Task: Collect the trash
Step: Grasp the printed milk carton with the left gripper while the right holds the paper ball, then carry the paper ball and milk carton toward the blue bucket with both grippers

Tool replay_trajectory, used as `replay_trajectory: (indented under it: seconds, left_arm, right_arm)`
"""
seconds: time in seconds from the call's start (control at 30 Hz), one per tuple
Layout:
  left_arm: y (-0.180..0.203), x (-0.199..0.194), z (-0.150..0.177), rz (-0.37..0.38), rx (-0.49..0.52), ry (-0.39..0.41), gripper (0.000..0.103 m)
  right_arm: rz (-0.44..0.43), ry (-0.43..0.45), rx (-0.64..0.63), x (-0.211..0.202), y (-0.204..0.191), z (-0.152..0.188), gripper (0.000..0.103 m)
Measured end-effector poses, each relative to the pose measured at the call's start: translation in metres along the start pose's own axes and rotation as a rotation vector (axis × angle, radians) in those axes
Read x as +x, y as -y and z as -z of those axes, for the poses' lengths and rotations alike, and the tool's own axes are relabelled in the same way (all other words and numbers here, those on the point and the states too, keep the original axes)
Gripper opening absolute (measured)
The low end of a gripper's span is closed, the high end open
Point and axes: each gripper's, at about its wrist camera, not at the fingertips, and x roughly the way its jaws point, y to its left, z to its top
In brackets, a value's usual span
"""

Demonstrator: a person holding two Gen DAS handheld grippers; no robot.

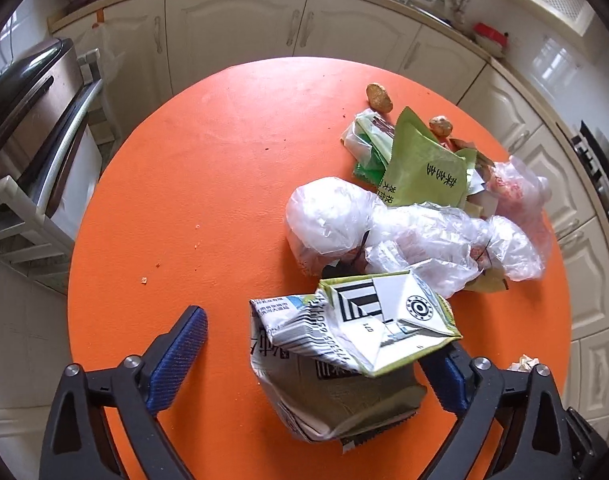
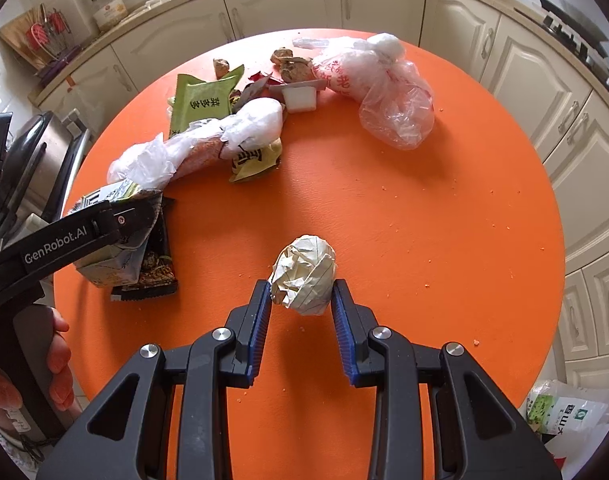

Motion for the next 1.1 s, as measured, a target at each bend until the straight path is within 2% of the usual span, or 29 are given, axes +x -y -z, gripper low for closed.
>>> replay_trajectory:
  seconds: [0.2, 0.3, 0.37, 0.4, 0.43, 0.47, 0.57, 0.6, 0.63, 0.77, 0.83, 1.1]
  left_arm:
    - [0.012, 0.010, 0.002, -0.035, -0.004, 0.021, 0.102]
    - [0.015, 0.010, 0.008, -0.029, 0.002, 0.066, 0.101]
    - [0.019, 0.008, 0.014, -0.001, 0.041, 0.094, 0.088]
    - [0.020, 0.004, 0.016, 0.013, 0.044, 0.097, 0.070]
    - [0.021, 0.002, 0.017, 0.075, 0.037, 0.086, 0.059]
    - [0.021, 0.002, 0.017, 0.085, 0.033, 0.070, 0.057]
    - [0.024, -0.002, 0.019, 0.085, 0.048, 0.083, 0.043]
    - [0.025, -0.003, 0.019, 0.106, 0.049, 0.080, 0.029]
    - [0.026, -0.006, 0.020, 0.121, 0.050, 0.080, 0.022]
    - [0.031, -0.012, 0.020, 0.100, 0.066, 0.095, 0.019]
    - [0.032, -0.015, 0.021, 0.108, 0.064, 0.101, 0.007]
    - [0.041, -0.042, 0.028, 0.099, 0.107, 0.158, 0.004]
  right_arm:
    - [-0.005, -0.010, 0.009, 0.005, 0.002, -0.001, 0.031]
    - [-0.005, -0.011, 0.013, 0.006, 0.004, -0.002, 0.031]
    - [-0.007, -0.011, 0.015, 0.006, 0.004, -0.002, 0.031]
    - [-0.008, -0.012, 0.015, 0.006, 0.004, -0.001, 0.031]
    - [-0.009, -0.013, 0.014, 0.006, 0.004, -0.001, 0.031]
    - [-0.010, -0.014, 0.015, 0.007, 0.004, -0.001, 0.031]
    - [-0.014, -0.010, 0.013, 0.004, 0.004, 0.000, 0.031]
    - [-0.015, -0.005, 0.011, 0.002, 0.004, 0.000, 0.031]
    - [-0.016, 0.000, 0.010, 0.001, 0.004, 0.001, 0.031]
    - [-0.015, 0.014, 0.017, -0.005, 0.007, 0.002, 0.031]
    - [-0.015, 0.017, 0.020, -0.008, 0.009, 0.003, 0.031]
    - [-0.021, 0.035, 0.030, -0.016, 0.013, 0.006, 0.031]
